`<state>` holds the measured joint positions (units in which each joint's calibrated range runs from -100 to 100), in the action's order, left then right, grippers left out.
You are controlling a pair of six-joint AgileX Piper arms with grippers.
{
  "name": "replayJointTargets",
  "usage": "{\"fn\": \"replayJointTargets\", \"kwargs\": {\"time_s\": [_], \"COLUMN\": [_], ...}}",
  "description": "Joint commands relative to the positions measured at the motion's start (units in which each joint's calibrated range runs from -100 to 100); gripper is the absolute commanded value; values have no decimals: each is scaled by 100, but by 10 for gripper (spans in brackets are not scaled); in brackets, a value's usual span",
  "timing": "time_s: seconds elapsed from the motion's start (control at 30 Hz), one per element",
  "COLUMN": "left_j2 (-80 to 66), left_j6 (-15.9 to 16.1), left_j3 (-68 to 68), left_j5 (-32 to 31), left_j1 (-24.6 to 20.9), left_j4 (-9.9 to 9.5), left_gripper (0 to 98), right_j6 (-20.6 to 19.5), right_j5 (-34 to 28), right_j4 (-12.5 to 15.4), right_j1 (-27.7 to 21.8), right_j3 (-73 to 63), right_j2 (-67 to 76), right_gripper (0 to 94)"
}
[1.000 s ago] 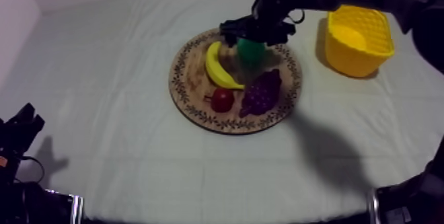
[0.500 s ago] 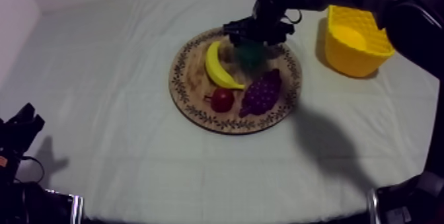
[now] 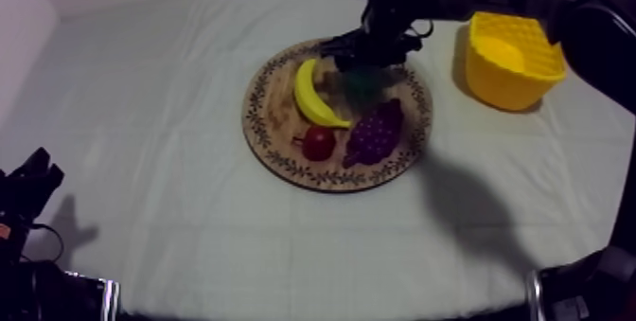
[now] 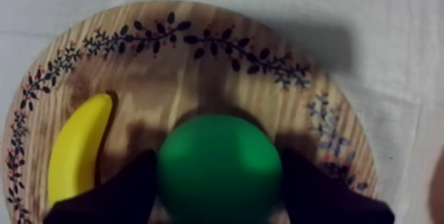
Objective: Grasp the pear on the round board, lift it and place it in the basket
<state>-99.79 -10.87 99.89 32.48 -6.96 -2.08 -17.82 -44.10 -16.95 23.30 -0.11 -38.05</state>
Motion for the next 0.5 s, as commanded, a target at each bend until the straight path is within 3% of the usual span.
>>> {"fn": "replayJointTargets", "kwargs": {"time_s": [0.0,0.47], "left_j2": [-4,-4], "left_j6": [2,0], "left_j3": [0,0], "left_j5": [2,2], "left_j1": [-3,-3], "left_j4": [0,0], "left_gripper": [1,1], "right_j6": [-1,389], "right_j5": [10,-310], "right_j4": [-26,56], "right_j1": [-3,-661], "right_j3": [109,1076], "right_j2": [222,2189], "right_gripper": [501,521]}}
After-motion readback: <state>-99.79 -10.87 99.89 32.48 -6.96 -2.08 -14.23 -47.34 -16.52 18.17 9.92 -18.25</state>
